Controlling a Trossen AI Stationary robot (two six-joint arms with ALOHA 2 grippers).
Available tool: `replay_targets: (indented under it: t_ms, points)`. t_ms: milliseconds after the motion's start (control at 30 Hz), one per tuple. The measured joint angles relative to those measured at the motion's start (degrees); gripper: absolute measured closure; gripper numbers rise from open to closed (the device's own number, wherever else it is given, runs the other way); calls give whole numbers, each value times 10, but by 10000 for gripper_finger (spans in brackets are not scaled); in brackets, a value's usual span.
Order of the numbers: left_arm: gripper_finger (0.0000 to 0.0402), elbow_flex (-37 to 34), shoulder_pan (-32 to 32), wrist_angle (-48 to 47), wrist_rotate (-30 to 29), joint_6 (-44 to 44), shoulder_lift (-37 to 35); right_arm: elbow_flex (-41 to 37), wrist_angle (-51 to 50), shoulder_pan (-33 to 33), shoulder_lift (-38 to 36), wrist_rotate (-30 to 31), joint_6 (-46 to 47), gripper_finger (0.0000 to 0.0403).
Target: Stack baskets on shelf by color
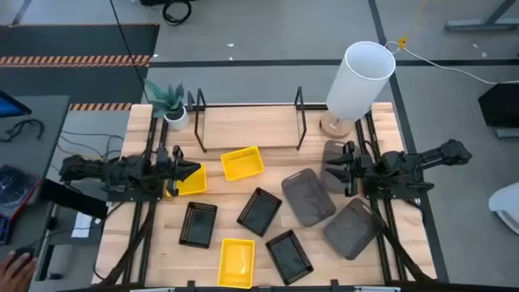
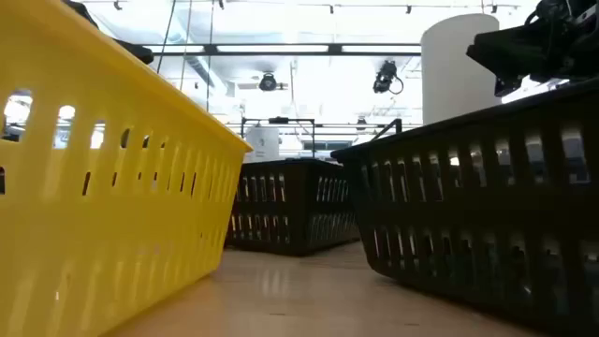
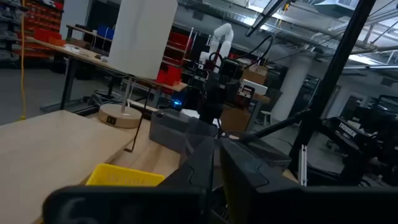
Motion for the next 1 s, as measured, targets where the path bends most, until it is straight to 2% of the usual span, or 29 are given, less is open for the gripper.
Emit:
replay_targets:
  t_ms: [1000]
  points:
    - [365,0,0,0,0,0,0,0,0,0,0,0,0,286]
